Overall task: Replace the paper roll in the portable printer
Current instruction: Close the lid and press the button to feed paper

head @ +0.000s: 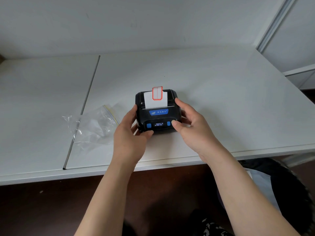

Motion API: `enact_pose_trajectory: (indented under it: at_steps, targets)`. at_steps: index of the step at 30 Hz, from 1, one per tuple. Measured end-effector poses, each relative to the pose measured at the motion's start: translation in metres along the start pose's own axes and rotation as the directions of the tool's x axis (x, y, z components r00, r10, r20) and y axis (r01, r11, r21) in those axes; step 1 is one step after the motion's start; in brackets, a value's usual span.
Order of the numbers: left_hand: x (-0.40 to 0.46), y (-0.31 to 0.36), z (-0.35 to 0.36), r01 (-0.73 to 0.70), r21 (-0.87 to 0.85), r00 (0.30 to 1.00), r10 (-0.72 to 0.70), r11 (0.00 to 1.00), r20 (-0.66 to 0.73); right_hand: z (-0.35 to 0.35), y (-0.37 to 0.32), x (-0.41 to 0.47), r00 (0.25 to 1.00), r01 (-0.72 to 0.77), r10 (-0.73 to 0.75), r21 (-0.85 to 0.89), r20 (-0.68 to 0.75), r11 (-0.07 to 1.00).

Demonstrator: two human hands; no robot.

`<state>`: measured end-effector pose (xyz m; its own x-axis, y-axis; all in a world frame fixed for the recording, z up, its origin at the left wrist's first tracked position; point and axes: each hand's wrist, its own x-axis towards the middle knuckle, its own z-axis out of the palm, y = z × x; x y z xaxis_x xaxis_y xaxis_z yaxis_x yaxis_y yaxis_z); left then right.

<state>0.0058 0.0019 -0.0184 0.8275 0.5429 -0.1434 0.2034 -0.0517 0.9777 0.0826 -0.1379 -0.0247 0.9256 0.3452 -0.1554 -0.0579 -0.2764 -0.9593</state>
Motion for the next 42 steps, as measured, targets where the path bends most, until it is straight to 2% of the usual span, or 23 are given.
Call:
enact_pose_trajectory:
  at_steps: [30, 42]
  targets:
    - [-0.0013, -0.0003, -0.0003, -0.001, 0.015, 1.000, 0.001, 1.000, -0.003, -0.0007, 0.0017, 0.0012, 0.999, 0.031, -0.031, -0.034, 0.014, 0.999]
    - [-0.0011, -0.0004, -0.0006, -0.009, 0.012, 1.000, 0.009, 1.000, 0.001, -0.0056, 0.0011, -0.0012, 0.991, 0.032, -0.033, 0.005, 0.128, 0.999]
